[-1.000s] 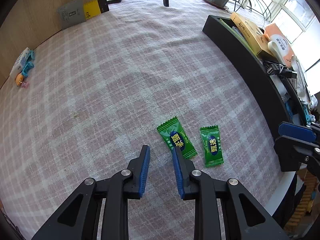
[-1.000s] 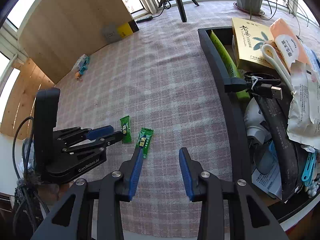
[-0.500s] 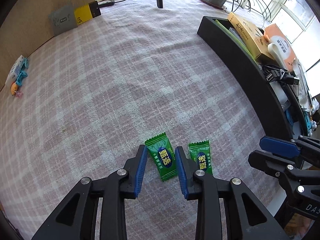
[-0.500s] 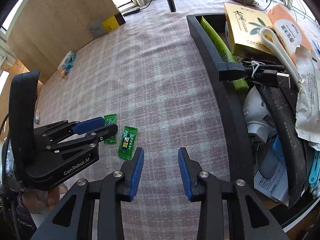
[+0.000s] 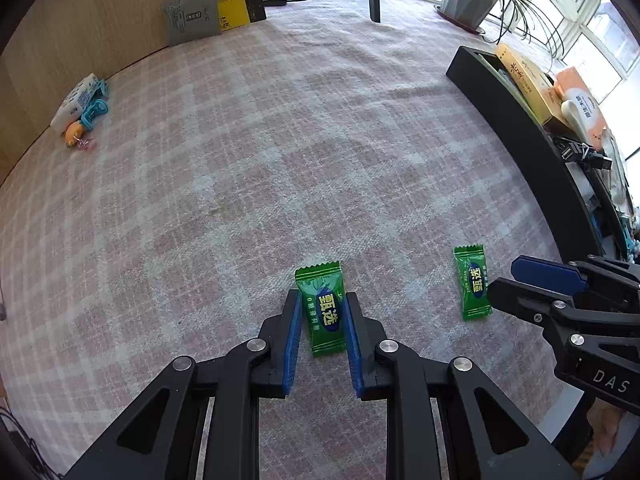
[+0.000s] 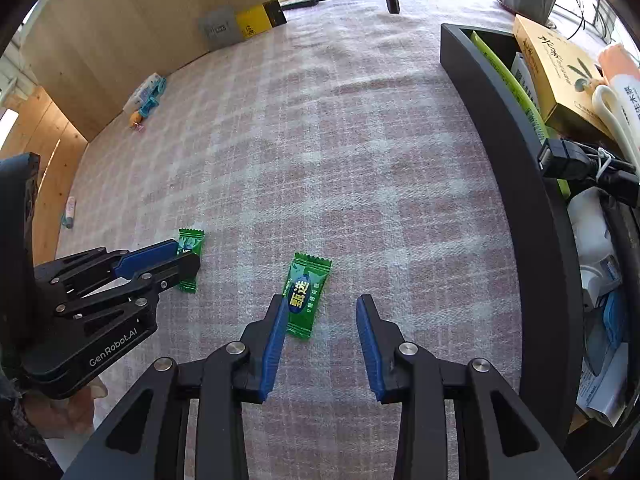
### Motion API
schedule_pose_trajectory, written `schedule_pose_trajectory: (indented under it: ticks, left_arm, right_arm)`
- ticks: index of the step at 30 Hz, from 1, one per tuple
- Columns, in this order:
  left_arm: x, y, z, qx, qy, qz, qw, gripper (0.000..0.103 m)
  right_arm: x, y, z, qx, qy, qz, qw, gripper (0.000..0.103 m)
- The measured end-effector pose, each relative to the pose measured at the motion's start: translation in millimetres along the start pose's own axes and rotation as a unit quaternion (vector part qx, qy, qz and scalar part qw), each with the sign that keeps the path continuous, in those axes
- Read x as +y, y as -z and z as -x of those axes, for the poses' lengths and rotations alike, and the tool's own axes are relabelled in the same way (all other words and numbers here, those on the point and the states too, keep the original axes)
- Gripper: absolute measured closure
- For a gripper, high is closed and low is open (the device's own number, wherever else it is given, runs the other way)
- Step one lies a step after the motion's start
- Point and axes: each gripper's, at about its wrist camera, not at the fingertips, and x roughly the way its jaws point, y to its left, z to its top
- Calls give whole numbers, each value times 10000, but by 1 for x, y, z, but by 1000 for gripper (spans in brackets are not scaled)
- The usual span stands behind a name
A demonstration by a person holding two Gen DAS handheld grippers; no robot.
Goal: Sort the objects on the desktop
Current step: 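Grasp a green candy with the left tool while the right tool approaches another, then carry the green candies into the organizer tray with both tools and release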
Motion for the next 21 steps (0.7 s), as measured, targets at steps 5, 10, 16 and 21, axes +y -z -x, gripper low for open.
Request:
schedule_pose_trajectory:
  ticks: [5, 10, 16, 21]
  left_arm:
    - [16, 11, 6, -34, 30, 145, 9999, 82]
    - [25, 21, 12, -85, 32, 227, 9997, 82]
    - [18, 20, 8, -83, 42, 324, 9994, 84]
    - [5, 15, 15, -124, 208, 206, 9995, 96]
  right_arm:
    - [22, -3, -12, -44, 315, 413, 9986, 71]
    - [28, 3, -14, -123, 627, 1088, 9920, 84]
    - [12, 7, -6, -79, 360, 746, 9965, 86]
    - [1, 23, 22, -269, 39, 421, 9987, 86]
